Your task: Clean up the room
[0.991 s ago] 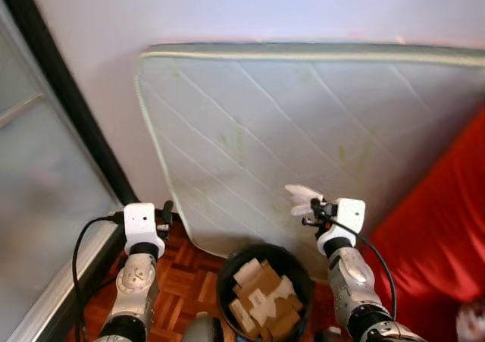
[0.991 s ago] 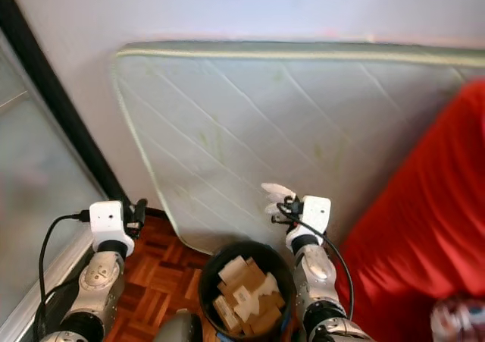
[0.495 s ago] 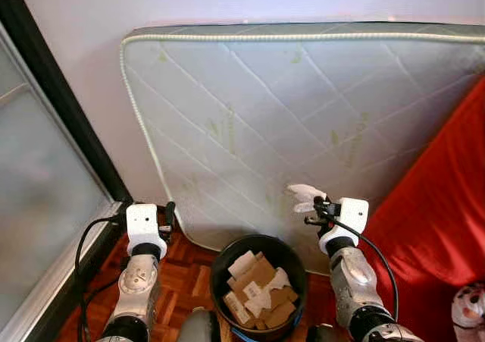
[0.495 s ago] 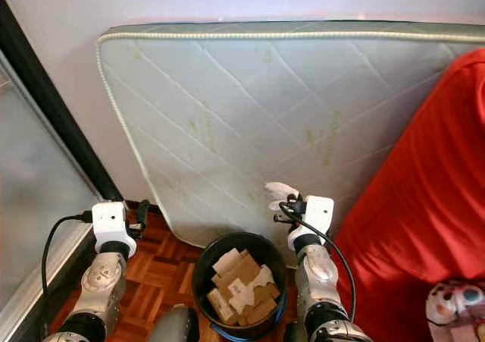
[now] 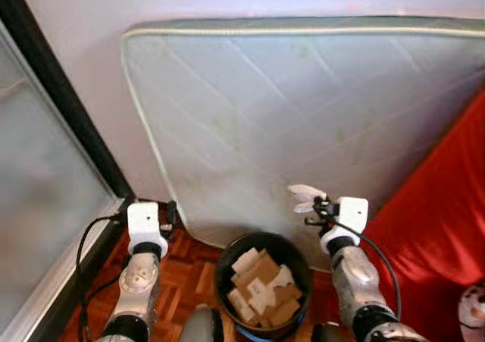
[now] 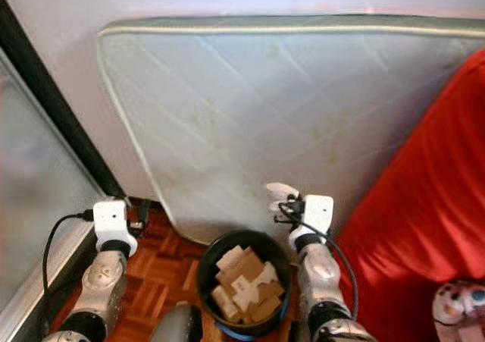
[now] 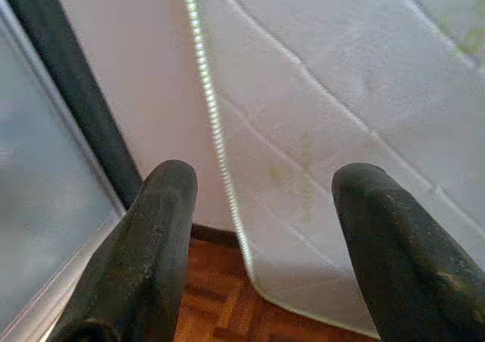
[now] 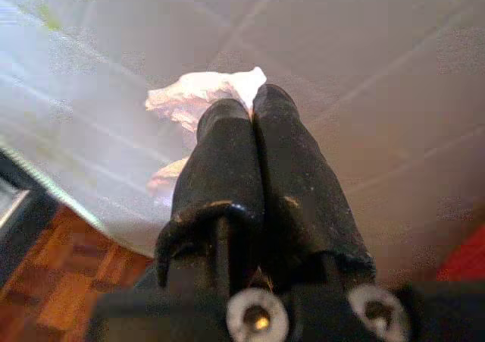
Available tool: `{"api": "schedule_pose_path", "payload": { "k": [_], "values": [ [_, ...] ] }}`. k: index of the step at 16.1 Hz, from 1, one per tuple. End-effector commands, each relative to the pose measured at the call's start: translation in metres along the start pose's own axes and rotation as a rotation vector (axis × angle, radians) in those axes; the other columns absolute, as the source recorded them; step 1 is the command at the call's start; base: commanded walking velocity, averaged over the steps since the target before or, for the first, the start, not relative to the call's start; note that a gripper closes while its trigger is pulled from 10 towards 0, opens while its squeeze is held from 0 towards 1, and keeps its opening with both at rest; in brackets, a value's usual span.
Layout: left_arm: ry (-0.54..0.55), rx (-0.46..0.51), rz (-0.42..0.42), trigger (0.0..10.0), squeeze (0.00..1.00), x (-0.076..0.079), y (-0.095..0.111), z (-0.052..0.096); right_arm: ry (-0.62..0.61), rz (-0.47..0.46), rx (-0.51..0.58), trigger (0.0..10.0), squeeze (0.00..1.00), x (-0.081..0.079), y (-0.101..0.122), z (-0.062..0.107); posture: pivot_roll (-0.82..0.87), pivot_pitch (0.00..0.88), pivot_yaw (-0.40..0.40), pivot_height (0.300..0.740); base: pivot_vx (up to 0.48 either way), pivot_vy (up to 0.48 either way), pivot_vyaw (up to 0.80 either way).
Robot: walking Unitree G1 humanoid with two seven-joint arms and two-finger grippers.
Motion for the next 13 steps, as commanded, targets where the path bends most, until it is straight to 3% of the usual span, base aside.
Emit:
{"api": "schedule_pose_path", "payload": {
  "k": [1,4,8,13],
  "values": [
    [0.017,-0.003,0.006,10.0,0.0,-0.0041,0.0001,-0.0001,-0.006,-0.012,-0.017,10.0,0.0,0.0006,-0.0029,0.0003,-0.06,0.026,0.08,0.623,0.0,0.0,0.0],
    [0.018,-0.004,0.006,10.0,0.0,-0.0042,0.0001,-0.0001,0.001,-0.003,-0.028,10.0,0.0,0.0016,-0.0054,0.0011,-0.06,0.026,0.079,0.623,0.0,0.0,0.0],
    [0.017,-0.007,0.005,10.0,0.0,-0.0041,-0.0003,-0.0002,0.006,-0.002,-0.03,10.0,0.0,0.0003,-0.0058,0.0011,-0.06,0.027,0.078,0.623,0.0,0.0,0.76],
    [0.016,-0.007,0.004,10.0,0.0,-0.004,-0.0003,-0.0001,0.009,-0.029,-0.041,10.0,0.0,-0.0015,-0.0087,0.0016,-0.06,0.027,0.08,0.623,0.0,0.0,0.0]
  ]
}}
Point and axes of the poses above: a point about 5 cm out from each wrist's last joint towards the gripper, its own z axis pointing back from the gripper into the wrist, its own y axis along the axis of the wrist's last joint, x = y × z, the point moved 4 cm from there along -z, pointing out of the wrist towards the gripper, and after that the axes turned 11 degrees about z, right-handed, at the moved point
